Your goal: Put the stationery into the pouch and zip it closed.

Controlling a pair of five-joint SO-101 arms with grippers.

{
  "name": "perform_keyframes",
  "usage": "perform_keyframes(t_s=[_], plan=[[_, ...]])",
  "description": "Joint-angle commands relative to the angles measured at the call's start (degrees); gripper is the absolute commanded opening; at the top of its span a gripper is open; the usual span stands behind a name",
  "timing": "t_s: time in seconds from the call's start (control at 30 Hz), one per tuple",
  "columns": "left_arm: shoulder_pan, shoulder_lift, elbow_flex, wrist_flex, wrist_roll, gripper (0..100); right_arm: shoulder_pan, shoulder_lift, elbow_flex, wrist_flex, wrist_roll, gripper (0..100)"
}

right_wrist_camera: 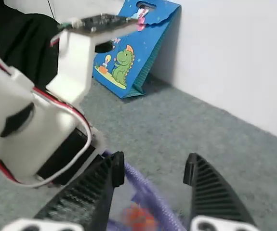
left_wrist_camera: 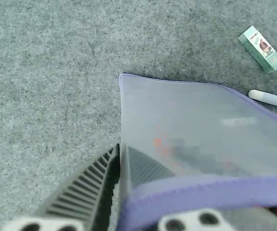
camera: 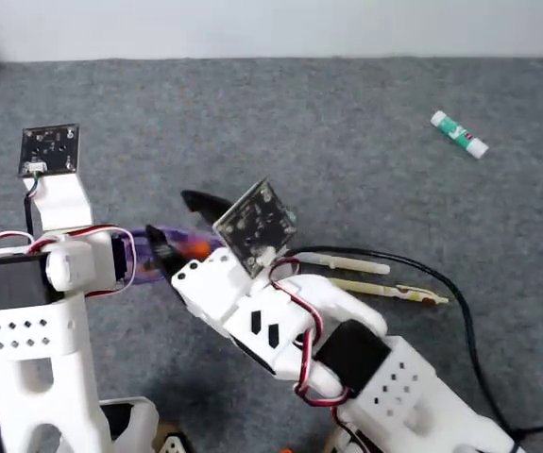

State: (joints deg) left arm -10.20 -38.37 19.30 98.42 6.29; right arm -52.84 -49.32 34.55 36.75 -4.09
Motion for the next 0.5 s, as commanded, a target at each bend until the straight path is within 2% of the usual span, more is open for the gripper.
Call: perform_keyframes(t_s=[0.0, 0.17, 0.37, 0.47], plan=[[0.18, 0.7, -2.51, -1.32, 0.44, 1, 1.71, -1.36, -8.44, 5.32, -1.23, 18.0], [0.18, 0.7, -2.51, -1.32, 0.44, 1, 13.41, -0.57, -16.88, 15.25, -5.19, 9.6], [0.18, 0.44, -2.51, -1.32, 0.44, 1, 31.69, 3.91, -19.43, 26.15, -5.19, 9.5], [0.18, 0.44, -2.51, -1.23, 0.44, 1, 36.97, 8.31, -19.43, 30.46, -3.6, 9.5]])
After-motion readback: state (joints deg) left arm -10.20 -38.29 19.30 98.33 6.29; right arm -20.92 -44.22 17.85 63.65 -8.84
